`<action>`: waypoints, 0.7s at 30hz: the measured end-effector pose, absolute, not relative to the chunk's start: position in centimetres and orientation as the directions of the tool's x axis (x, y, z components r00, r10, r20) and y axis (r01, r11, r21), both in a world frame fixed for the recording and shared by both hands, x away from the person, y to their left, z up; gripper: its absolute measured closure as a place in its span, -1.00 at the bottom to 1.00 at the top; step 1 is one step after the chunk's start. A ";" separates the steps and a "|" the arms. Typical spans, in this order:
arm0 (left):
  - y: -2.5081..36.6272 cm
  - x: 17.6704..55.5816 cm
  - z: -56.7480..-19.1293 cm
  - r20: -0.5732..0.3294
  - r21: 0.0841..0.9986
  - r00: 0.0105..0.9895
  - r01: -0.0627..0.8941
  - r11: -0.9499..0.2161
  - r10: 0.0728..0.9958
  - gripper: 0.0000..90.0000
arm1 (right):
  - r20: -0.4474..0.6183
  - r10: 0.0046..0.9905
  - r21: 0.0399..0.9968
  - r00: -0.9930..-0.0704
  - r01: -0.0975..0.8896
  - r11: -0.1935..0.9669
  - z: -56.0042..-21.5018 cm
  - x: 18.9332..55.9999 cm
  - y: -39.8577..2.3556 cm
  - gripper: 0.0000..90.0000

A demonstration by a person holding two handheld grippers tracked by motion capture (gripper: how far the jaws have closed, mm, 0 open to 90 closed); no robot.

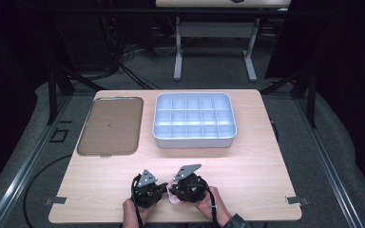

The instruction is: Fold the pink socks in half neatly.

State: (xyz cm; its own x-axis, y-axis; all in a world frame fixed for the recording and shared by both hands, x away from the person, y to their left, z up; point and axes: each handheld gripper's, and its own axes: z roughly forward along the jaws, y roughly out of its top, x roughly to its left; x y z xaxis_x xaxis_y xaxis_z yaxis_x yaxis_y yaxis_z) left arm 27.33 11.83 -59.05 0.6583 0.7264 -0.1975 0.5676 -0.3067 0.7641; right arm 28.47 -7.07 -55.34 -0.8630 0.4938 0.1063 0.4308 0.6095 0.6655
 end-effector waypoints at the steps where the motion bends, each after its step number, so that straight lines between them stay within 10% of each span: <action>1: 11.8 27.3 -59.1 -0.202 0.764 0.656 0.571 -0.302 0.727 0.93 | 0.107 0.488 0.667 -0.866 0.427 0.611 -55.5 28.5 -7.0 0.82; 12: 11.9 27.3 -59.1 -0.211 0.761 0.654 0.577 -0.299 0.727 0.89 | 0.150 0.485 0.680 -0.861 0.446 0.582 -55.6 28.9 -7.6 0.25; 21: 11.9 27.4 -59.1 -0.211 0.761 0.654 0.576 -0.297 0.727 0.88 | 0.189 0.540 0.748 -0.820 0.476 0.462 -53.7 29.1 -12.4 0.31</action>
State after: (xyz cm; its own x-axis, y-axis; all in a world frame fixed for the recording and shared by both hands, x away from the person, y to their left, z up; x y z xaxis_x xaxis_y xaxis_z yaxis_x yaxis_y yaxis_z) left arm 27.36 11.90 -59.06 0.6537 0.7267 -0.2113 0.5764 -0.2971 0.7612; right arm 29.11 -12.40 -53.72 -0.8202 0.5400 0.1889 0.4763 0.4616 0.7484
